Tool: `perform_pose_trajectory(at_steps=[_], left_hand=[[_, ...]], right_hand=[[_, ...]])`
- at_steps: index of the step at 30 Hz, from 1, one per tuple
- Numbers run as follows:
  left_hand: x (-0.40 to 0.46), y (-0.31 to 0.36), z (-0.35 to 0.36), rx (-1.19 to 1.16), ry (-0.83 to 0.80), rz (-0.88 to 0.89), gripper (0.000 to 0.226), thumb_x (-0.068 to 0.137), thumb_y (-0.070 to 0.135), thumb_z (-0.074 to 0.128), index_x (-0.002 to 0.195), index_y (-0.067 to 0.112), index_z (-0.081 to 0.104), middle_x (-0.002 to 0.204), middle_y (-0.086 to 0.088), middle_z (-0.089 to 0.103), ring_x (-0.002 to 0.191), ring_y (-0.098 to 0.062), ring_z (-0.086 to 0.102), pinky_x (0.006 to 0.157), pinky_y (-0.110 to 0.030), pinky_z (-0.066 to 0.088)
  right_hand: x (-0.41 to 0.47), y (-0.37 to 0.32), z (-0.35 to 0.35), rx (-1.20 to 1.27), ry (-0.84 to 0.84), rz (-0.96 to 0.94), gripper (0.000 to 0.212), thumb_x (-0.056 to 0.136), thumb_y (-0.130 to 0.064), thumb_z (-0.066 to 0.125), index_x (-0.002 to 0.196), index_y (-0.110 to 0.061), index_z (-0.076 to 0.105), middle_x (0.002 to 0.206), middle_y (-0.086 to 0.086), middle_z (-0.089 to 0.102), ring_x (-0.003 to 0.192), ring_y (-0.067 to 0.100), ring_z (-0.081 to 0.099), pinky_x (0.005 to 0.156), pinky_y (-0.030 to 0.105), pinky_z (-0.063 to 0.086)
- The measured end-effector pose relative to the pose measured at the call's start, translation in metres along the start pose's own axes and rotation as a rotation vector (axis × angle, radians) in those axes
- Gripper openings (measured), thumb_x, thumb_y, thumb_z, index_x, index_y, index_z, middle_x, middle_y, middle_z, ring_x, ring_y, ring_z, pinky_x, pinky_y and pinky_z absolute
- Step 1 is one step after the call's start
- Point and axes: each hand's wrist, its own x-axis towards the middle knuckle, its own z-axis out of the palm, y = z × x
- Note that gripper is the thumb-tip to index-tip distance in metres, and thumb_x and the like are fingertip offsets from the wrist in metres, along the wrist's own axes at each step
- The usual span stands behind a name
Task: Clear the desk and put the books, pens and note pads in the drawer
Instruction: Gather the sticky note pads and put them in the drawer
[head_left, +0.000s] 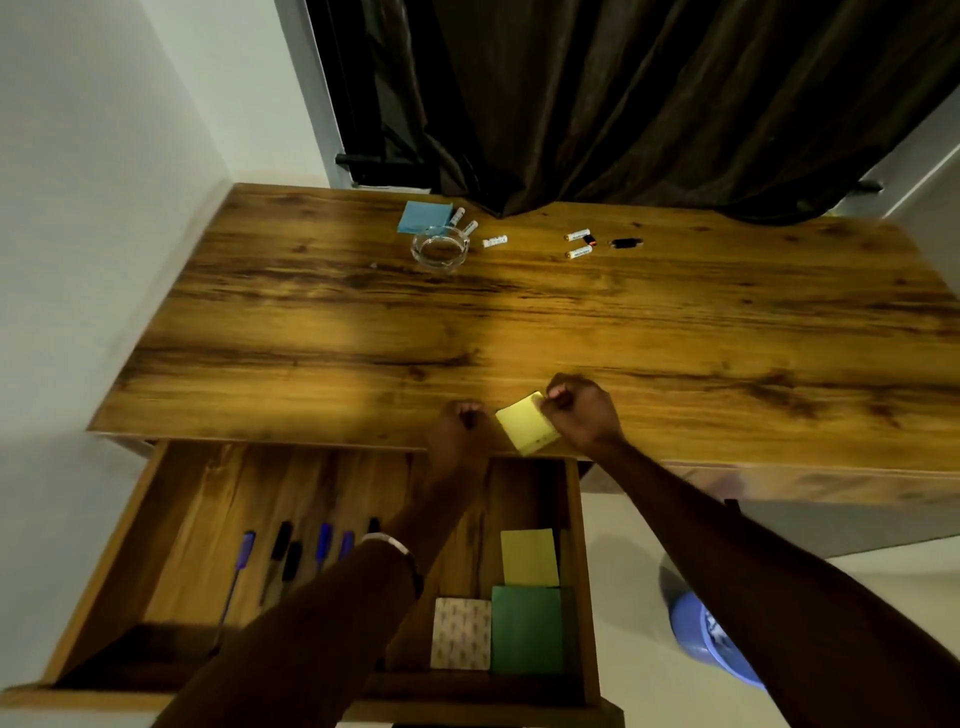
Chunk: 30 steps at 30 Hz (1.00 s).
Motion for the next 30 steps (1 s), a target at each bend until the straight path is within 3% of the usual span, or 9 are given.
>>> perform_pose_trajectory(at_steps=[4,9,13,16,20,23,25,26,30], left_hand=[[-0.014,-0.001,0.007,0.157,-0.01,0.04,0.018,0.089,0.022,0.059,0.104,0.014,0.063,0.105,-0.006,0.066,0.096,-0.022,0.064,0.082,-0.042,0.057],[-0.029,0.0,0.019,0.454,0.008,-0.034,0.042,0.089,0.026,0.06,0.126,0.01,0.052,0.131,-0.013,0.05,0.121,-0.026,0.046,0.099,-0.032,0.04],[-0.043,0.001,0.017,0.252,0.055,-0.113,0.036,0.085,0.013,0.064,0.12,0.014,0.056,0.135,-0.013,0.039,0.117,-0.027,0.05,0.096,-0.033,0.045],[-0.048,-0.005,0.014,0.197,0.072,-0.055,0.035,0.081,0.007,0.065,0.114,0.016,0.061,0.127,-0.009,0.052,0.116,-0.025,0.053,0.093,-0.029,0.044],[-0.059,-0.02,0.005,-0.047,0.057,-0.094,0.034,0.074,-0.002,0.066,0.106,0.01,0.062,0.112,-0.011,0.065,0.105,-0.027,0.062,0.089,-0.04,0.053],[-0.074,-0.039,-0.009,-0.292,-0.03,-0.061,0.039,0.063,0.01,0.07,0.098,0.013,0.055,0.105,-0.014,0.063,0.096,-0.03,0.063,0.079,-0.045,0.055],[-0.078,-0.054,-0.022,-0.29,-0.053,-0.071,0.035,0.066,0.012,0.066,0.096,0.021,0.05,0.105,-0.01,0.059,0.097,-0.03,0.061,0.075,-0.049,0.056],[-0.079,-0.059,-0.029,-0.242,-0.057,-0.088,0.032,0.072,0.008,0.065,0.097,0.022,0.05,0.105,-0.008,0.057,0.097,-0.028,0.06,0.073,-0.047,0.056],[-0.077,-0.076,-0.045,-0.045,-0.085,-0.172,0.026,0.078,-0.011,0.064,0.095,0.008,0.055,0.086,0.006,0.049,0.084,-0.012,0.05,0.061,-0.007,0.042]], right_hand=[[-0.017,-0.001,0.002,-0.071,-0.058,-0.022,0.03,0.073,-0.029,0.08,0.097,-0.017,0.065,0.103,0.001,0.066,0.093,0.017,0.063,0.08,0.031,0.054],[-0.033,-0.008,0.01,-0.184,-0.086,-0.009,0.032,0.072,-0.028,0.076,0.1,-0.019,0.064,0.114,0.007,0.06,0.109,0.022,0.055,0.089,0.03,0.046],[-0.045,-0.011,0.017,-0.188,-0.082,0.041,0.029,0.072,-0.028,0.075,0.098,-0.021,0.064,0.115,0.006,0.06,0.103,0.021,0.057,0.083,0.025,0.045],[-0.055,-0.013,0.02,-0.154,-0.075,0.058,0.025,0.071,-0.026,0.075,0.094,-0.023,0.065,0.114,0.006,0.06,0.099,0.019,0.058,0.08,0.022,0.043],[-0.07,-0.012,0.026,-0.114,-0.076,0.062,0.021,0.069,-0.028,0.076,0.087,-0.028,0.064,0.108,0.004,0.064,0.094,0.018,0.062,0.08,0.025,0.048],[-0.089,-0.013,0.031,-0.142,-0.093,0.047,0.022,0.074,-0.025,0.074,0.093,-0.02,0.065,0.108,0.003,0.059,0.098,0.017,0.057,0.08,0.023,0.041],[-0.102,-0.013,0.037,-0.146,-0.105,0.039,0.019,0.078,-0.022,0.072,0.094,-0.015,0.065,0.105,0.005,0.061,0.098,0.018,0.057,0.078,0.023,0.04],[-0.109,-0.012,0.041,-0.136,-0.125,0.058,0.018,0.079,-0.021,0.073,0.093,-0.014,0.065,0.103,0.005,0.065,0.098,0.019,0.06,0.077,0.022,0.04],[-0.129,-0.006,0.061,-0.078,-0.214,0.152,0.022,0.081,-0.018,0.074,0.1,-0.008,0.066,0.106,0.011,0.069,0.101,0.024,0.064,0.08,0.028,0.048]])
